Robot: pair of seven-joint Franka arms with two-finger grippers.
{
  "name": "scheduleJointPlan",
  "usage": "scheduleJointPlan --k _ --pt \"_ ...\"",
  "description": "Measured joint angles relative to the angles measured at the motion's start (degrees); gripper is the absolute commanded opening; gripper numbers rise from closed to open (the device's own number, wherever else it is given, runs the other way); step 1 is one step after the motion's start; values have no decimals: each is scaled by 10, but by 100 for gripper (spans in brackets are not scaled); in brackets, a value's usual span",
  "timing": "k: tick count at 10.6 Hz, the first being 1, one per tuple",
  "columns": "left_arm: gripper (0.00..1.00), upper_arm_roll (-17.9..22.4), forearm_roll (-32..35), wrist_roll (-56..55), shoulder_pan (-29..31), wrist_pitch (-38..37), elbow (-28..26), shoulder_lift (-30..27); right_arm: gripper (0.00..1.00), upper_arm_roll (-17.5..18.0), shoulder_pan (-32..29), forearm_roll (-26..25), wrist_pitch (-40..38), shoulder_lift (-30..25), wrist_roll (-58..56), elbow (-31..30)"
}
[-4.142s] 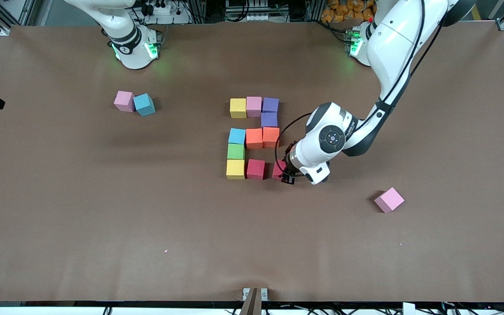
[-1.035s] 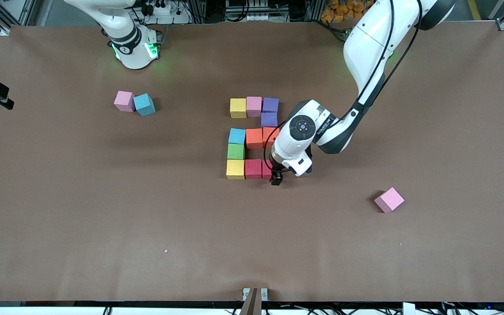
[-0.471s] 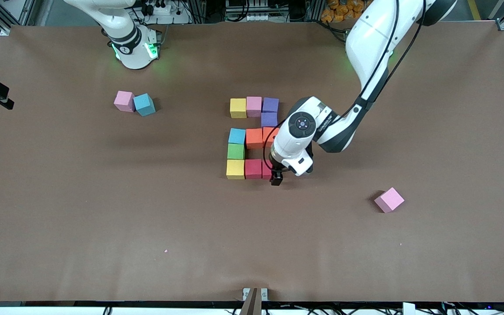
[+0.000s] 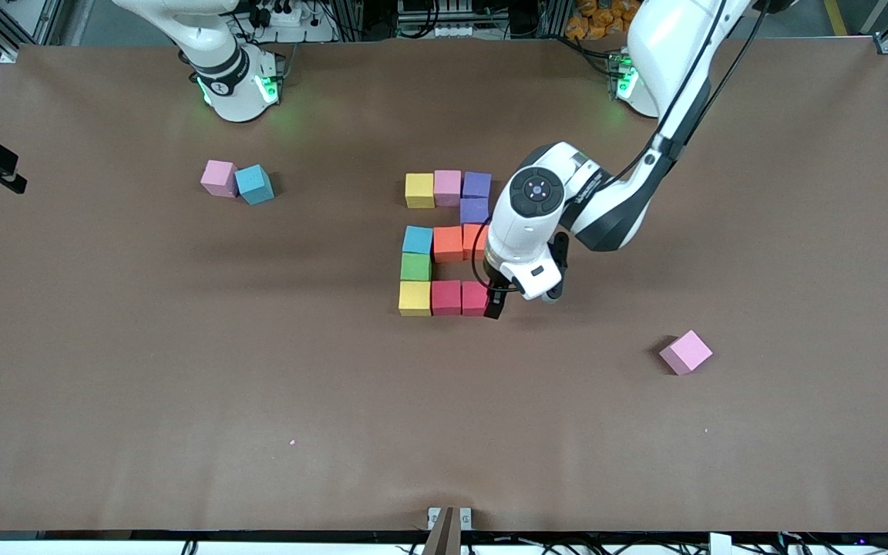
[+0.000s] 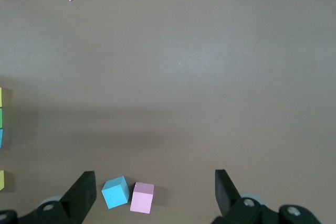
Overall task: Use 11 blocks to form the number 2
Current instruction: 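Open the left gripper and lift it off the pink cube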
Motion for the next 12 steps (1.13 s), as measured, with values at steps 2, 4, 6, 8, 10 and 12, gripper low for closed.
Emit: scheduleJointPlan --k 2,4,6,8,10,12 --pt "100 0 0 109 25 -68 14 -30 100 0 0 0 -1 2 0 0" --pt "100 0 0 220 52 -163 50 -59 100 0 0 1 -1 6 0 0" --pt "100 2 0 344 68 -209 65 -92 100 1 0 1 -1 9 0 0" --pt "100 2 -1 495 110 -247 70 -117 100 1 0 1 0 9 0 0" --pt "100 4 -7 652 166 -304 93 -134 100 1 0 1 0 9 0 0" --pt "100 4 -13 766 202 -348 125 -139 100 1 0 1 0 9 0 1"
